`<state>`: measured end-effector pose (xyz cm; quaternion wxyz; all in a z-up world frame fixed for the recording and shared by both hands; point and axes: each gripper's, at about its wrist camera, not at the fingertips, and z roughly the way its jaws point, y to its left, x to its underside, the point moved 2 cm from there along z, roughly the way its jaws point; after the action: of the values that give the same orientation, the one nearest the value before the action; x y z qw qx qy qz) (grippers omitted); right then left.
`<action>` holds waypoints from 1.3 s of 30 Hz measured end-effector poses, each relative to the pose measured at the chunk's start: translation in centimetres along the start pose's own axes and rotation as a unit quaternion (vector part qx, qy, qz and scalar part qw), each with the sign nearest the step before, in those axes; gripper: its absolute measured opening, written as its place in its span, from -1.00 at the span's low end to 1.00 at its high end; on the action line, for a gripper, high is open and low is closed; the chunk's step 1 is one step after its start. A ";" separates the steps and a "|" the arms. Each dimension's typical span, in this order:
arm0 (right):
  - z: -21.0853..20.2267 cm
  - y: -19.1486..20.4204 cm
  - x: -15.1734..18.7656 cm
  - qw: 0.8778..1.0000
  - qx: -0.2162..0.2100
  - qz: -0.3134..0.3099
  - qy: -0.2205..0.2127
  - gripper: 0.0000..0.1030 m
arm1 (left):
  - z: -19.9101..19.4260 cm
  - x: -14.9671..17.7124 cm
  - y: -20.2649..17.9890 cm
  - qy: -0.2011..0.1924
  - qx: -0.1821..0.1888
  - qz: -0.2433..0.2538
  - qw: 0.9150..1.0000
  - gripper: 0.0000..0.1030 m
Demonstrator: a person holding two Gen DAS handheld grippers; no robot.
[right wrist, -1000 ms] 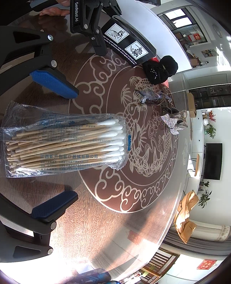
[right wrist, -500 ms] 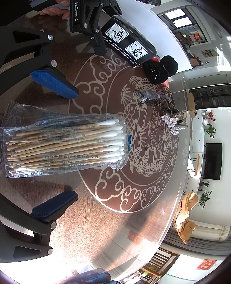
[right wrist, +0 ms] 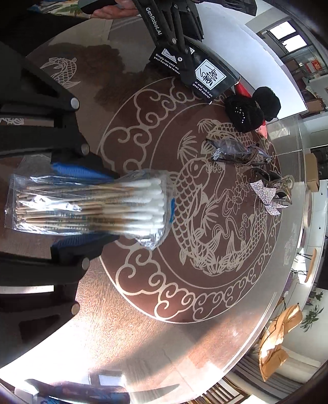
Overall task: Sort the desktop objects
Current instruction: 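Grasp the cotton swab bag with the right tool while the left tool holds the black box, then carry box and swab bag over the bin and open both tools to drop them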
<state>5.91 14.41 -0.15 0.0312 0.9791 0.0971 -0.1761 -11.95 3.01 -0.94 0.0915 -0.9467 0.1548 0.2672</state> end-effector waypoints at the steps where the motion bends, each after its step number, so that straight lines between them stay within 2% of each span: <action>1: -0.4 0.0 0.2 1.000 -0.009 0.006 -0.002 -0.35 | -0.7 0.2 0.2 -0.009 0.001 0.002 1.000 -0.34; 6: -3.4 0.5 0.1 0.999 -0.029 0.022 -0.037 -0.35 | -5.4 0.7 2.2 -0.052 0.023 -0.017 0.998 -0.34; 11: -7.8 3.8 -3.3 0.996 -0.060 -0.001 -0.072 -0.35 | -12.5 0.5 6.9 -0.110 0.041 -0.065 0.991 -0.34; 13: -9.6 6.8 -5.4 0.992 -0.082 -0.019 -0.091 -0.35 | -15.6 0.4 9.7 -0.132 0.031 -0.080 0.988 -0.34; 16: -11.3 13.0 -9.2 0.984 -0.125 -0.048 -0.121 -0.35 | -19.1 0.8 15.0 -0.148 -0.011 -0.104 0.983 -0.34; 19: -12.8 20.5 -12.0 0.972 -0.170 -0.086 -0.141 -0.35 | -20.8 2.2 20.9 -0.141 -0.059 -0.143 0.978 -0.35; 23: -13.1 30.5 -14.0 0.954 -0.227 -0.129 -0.148 -0.35 | -20.8 4.9 27.2 -0.111 -0.108 -0.185 0.970 -0.34; 26: -11.7 36.6 -14.3 0.942 -0.269 -0.144 -0.142 -0.35 | -19.6 7.1 30.3 -0.086 -0.131 -0.209 0.965 -0.34; 29: -8.5 40.7 -14.0 0.941 -0.272 -0.155 -0.130 -0.28 | -18.1 9.3 32.1 -0.059 -0.165 -0.237 0.956 -0.31; 30: -7.4 41.6 -13.9 0.942 -0.273 -0.155 -0.121 -0.01 | -17.7 9.8 32.4 -0.051 -0.176 -0.246 0.952 -0.27; 31: -6.2 42.2 -13.6 0.944 -0.271 -0.154 -0.111 0.56 | -17.6 10.4 32.8 -0.047 -0.180 -0.254 0.949 -0.02; 32: -5.4 42.5 -13.4 0.946 -0.267 -0.151 -0.107 0.78 | -17.5 10.8 32.8 -0.049 -0.180 -0.260 0.947 0.37; 33: -5.0 42.2 -13.1 0.946 -0.267 -0.146 -0.113 0.87 | -17.6 11.0 32.6 -0.058 -0.178 -0.262 0.947 0.51; 34: -5.0 41.5 -12.8 0.945 -0.271 -0.140 -0.122 0.87 | -18.0 11.1 32.2 -0.072 -0.180 -0.259 0.946 0.60; 37: -5.6 38.6 -12.0 0.943 -0.268 -0.127 -0.153 0.87 | -19.2 10.6 30.1 -0.099 -0.190 -0.235 0.948 0.60; 39: -6.4 35.2 -11.4 0.943 -0.251 -0.116 -0.185 0.92 | -20.1 9.7 27.6 -0.119 -0.177 -0.209 0.954 0.60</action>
<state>4.71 -21.48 10.80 0.2728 0.8715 0.2437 -0.3265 -3.90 -30.31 8.29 -0.0063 -0.9201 -0.1089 0.3762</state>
